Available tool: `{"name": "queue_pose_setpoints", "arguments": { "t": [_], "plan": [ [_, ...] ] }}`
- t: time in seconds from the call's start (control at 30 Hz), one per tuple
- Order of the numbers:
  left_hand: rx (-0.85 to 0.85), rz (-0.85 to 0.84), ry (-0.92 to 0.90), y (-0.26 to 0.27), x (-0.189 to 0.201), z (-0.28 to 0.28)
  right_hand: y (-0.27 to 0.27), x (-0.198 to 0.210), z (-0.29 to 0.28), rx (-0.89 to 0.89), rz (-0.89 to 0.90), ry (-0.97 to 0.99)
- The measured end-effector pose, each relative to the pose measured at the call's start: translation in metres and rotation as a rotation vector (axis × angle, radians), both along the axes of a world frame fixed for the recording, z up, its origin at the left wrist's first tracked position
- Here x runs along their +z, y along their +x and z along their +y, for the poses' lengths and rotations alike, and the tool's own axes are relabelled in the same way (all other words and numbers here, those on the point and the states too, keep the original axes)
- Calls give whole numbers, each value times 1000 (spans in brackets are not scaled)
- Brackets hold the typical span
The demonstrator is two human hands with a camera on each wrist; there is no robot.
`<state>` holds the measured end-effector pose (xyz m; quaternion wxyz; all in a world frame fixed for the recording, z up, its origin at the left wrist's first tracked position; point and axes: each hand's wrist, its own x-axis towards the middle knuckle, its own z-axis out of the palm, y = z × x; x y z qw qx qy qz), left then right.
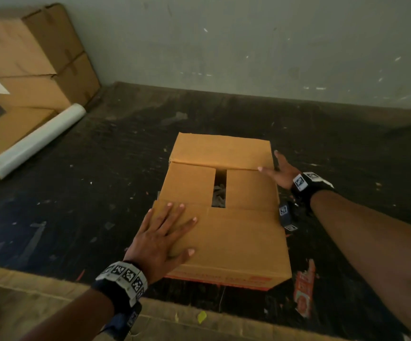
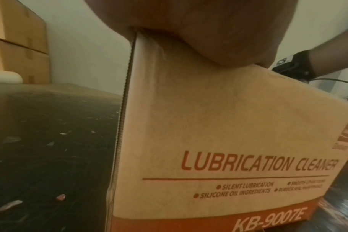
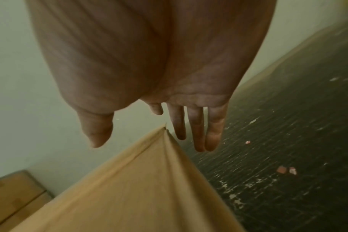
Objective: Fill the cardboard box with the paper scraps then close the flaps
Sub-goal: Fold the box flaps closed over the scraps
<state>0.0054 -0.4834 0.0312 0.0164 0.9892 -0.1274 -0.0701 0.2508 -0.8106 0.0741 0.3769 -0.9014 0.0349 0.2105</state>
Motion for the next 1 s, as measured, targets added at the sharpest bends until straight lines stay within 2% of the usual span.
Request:
{"name": "queue_pose_setpoints", "arguments": {
  "t": [0.13,0.23,0.3,0.37,0.47,0.57,0.63,0.7,0.83,1.0],
  "plan": [
    [-25,9,6,0,0,3,11,17,13,-141,-117,173],
    [-10,-19,-82,0,2,3,-1,32,4,-173,-211,216],
    [108,-45,-251,-1,3,1,-18,43,-4,-110,-265,226],
    [316,-37,-443,-1,5,0,-46,53,-11,-31,-286,246],
    [513,53,-612,4,12,2,-88,46,-25,70,-241,172],
    [543,165,-631,11,21,5,-122,18,-36,216,-88,-51],
    [536,220,-613,19,22,10,-142,-2,-38,267,51,-64],
    [507,281,-569,27,19,15,-162,-17,-32,233,130,-5],
    [494,324,-537,32,16,18,-176,-32,-14,60,105,65],
    [473,344,-544,29,18,23,-194,-28,-3,-53,57,82]
  ]
}}
